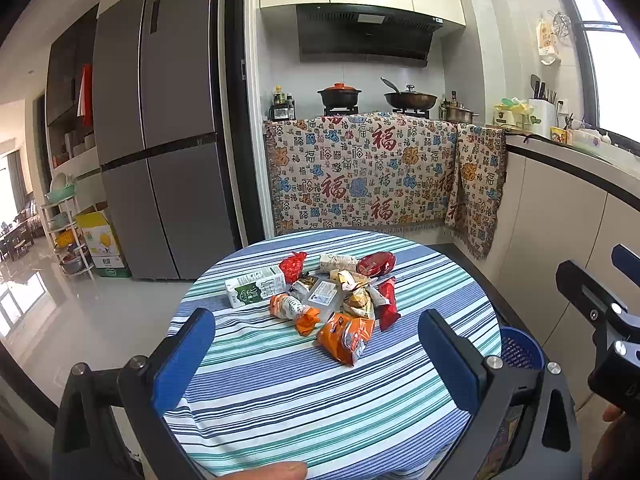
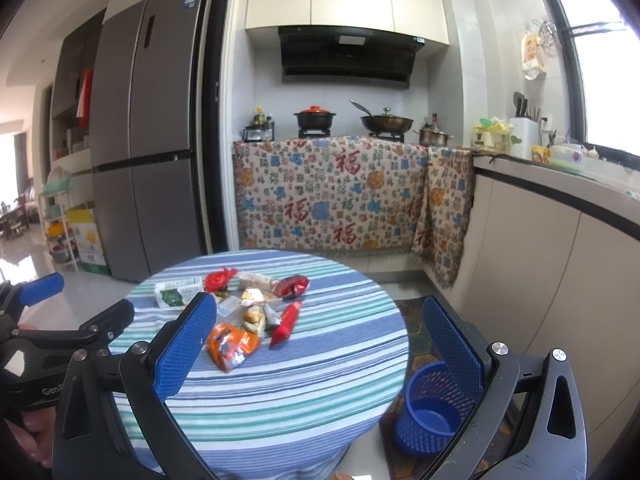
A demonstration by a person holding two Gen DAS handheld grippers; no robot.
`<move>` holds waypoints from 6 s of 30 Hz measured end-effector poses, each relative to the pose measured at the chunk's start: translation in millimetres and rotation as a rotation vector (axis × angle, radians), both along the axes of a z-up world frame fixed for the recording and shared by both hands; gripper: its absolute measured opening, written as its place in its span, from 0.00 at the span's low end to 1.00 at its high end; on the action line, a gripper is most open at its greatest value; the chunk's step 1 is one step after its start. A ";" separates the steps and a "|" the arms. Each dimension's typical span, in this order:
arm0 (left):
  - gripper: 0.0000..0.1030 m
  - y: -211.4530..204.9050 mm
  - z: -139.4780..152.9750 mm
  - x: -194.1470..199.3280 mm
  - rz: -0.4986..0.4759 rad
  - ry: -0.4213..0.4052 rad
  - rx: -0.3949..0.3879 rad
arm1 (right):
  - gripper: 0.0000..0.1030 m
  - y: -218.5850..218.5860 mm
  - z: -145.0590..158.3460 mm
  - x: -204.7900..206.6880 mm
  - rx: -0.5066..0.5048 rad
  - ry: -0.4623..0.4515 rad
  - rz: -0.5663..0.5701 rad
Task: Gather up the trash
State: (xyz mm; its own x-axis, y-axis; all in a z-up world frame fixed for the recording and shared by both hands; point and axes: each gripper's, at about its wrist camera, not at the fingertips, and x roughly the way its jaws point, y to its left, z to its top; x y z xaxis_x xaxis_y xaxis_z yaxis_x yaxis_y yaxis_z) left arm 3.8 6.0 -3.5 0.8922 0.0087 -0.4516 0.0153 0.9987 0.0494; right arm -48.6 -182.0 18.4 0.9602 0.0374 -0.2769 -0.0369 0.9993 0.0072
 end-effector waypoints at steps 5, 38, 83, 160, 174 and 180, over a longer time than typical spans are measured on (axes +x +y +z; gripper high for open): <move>1.00 -0.2 -0.5 -0.3 0.001 -0.001 0.001 | 1.00 -0.7 0.4 -1.1 0.000 -0.003 0.002; 1.00 -0.8 -8.8 0.9 0.002 0.007 0.005 | 1.00 -1.4 2.2 -0.9 -0.006 0.001 0.001; 1.00 -6.8 -11.1 0.4 -0.004 0.040 0.011 | 1.00 -6.8 -1.0 2.2 0.000 0.013 -0.005; 0.85 2.1 -193.8 231.4 -0.373 0.501 -0.064 | 1.00 5.2 -215.3 196.8 -0.069 0.620 0.159; 0.87 24.5 -198.0 203.6 -0.109 0.476 -0.005 | 0.75 5.7 -184.6 254.4 0.061 0.560 0.226; 0.93 27.9 -200.3 217.8 -0.099 0.483 -0.008 | 0.71 40.8 -185.0 289.8 0.016 0.569 0.308</move>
